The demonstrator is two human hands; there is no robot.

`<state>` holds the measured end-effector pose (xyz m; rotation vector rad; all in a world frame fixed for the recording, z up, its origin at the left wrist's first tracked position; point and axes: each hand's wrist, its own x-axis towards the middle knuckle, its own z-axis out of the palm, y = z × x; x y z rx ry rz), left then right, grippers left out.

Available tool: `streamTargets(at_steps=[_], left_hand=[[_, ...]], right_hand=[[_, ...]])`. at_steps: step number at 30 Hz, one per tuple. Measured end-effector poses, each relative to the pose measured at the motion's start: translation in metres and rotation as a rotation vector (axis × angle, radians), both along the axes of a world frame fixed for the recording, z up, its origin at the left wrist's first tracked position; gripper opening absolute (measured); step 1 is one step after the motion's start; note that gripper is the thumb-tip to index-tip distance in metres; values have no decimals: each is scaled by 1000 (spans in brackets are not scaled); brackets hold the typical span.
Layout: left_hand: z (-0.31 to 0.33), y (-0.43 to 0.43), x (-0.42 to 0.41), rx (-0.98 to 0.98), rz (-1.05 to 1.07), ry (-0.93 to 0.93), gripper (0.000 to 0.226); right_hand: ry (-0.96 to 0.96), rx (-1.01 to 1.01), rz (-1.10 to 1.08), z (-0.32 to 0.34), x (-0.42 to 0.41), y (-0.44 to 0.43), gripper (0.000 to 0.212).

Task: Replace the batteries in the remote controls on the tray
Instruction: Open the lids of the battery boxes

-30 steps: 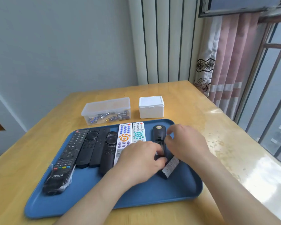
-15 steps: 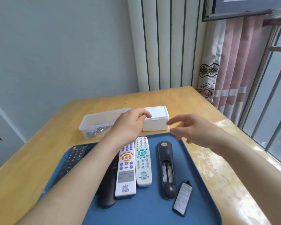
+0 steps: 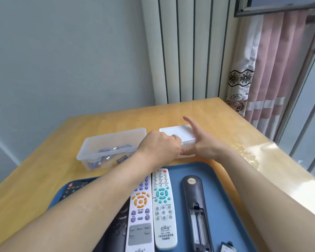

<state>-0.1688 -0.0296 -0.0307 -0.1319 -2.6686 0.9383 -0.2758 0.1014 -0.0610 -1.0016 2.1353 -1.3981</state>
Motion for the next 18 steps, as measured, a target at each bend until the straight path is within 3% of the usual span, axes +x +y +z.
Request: streamTargets(at_steps=[3, 6, 11, 15, 18], left_hand=[[2, -12, -4, -6, -68, 126, 32], [24, -19, -10, 159, -57, 343, 39], [45, -27, -38, 662, 160, 350, 27], [28, -35, -61, 713, 407, 198, 31], [28, -30, -59, 809, 378, 163, 40]], right_hand=[[-16, -45, 17, -6, -5, 1, 118], [-8, -73, 31, -5, -6, 2, 125], [-25, -145, 57, -12, -10, 6, 131], [47, 36, 85, -5, -5, 6, 117], [56, 145, 69, -6, -8, 2, 124]])
